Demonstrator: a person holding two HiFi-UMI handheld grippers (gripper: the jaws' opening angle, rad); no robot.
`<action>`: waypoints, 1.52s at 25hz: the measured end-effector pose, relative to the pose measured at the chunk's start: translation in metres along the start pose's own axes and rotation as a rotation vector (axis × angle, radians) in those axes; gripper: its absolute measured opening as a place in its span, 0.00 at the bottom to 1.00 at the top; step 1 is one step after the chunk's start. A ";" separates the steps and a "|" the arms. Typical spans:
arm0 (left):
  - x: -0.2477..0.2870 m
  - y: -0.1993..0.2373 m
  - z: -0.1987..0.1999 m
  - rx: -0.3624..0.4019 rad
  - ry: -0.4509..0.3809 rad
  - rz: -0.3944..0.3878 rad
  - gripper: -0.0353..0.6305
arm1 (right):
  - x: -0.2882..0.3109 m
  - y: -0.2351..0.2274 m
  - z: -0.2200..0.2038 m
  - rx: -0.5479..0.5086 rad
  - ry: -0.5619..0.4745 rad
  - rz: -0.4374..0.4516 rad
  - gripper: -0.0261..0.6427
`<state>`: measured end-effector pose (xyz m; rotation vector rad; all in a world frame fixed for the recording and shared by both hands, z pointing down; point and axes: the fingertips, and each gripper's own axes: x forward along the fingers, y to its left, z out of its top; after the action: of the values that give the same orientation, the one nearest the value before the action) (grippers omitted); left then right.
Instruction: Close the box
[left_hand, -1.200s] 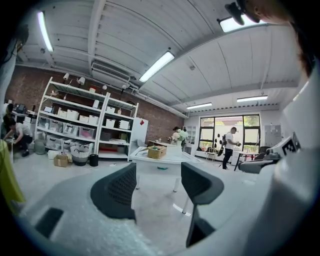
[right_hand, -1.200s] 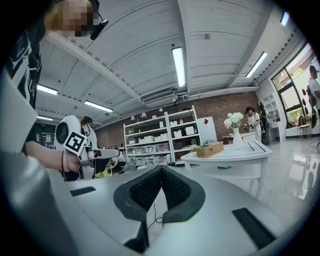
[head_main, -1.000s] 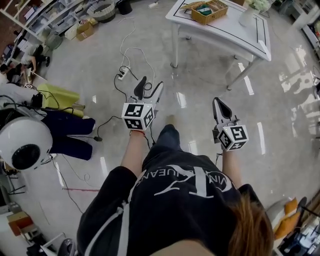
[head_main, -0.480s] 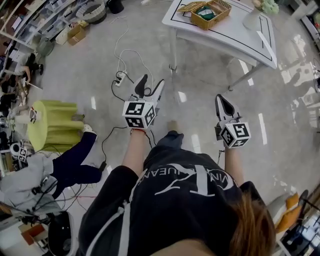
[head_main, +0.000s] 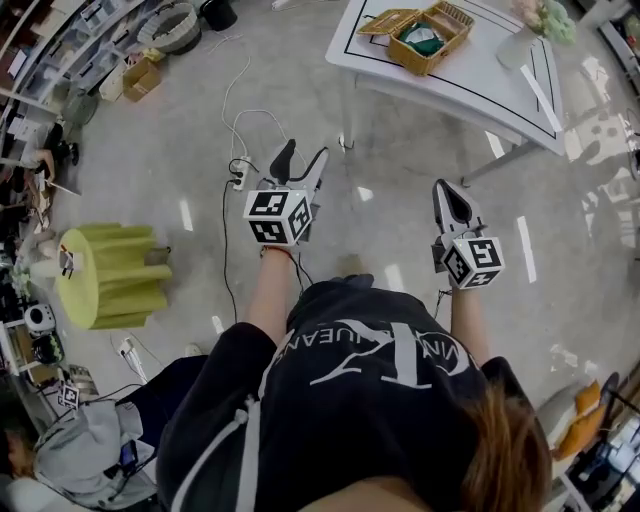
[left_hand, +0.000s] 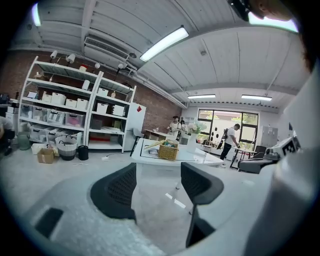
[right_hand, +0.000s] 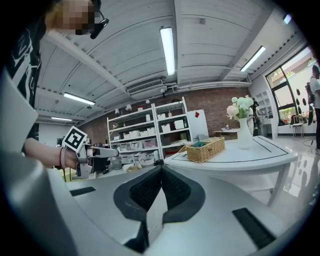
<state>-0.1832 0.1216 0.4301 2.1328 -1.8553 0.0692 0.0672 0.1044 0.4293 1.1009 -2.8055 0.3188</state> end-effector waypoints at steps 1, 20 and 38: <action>0.006 0.005 0.000 -0.006 0.005 -0.002 0.46 | 0.007 -0.001 0.001 -0.001 -0.002 -0.002 0.04; 0.114 0.027 -0.012 -0.104 0.116 -0.025 0.48 | 0.089 -0.071 0.000 0.029 0.041 -0.029 0.04; 0.256 0.042 0.038 -0.193 0.115 -0.003 0.49 | 0.195 -0.173 0.033 0.034 0.066 0.000 0.04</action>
<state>-0.1900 -0.1386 0.4636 1.9587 -1.7197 0.0113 0.0420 -0.1552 0.4584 1.0767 -2.7523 0.3972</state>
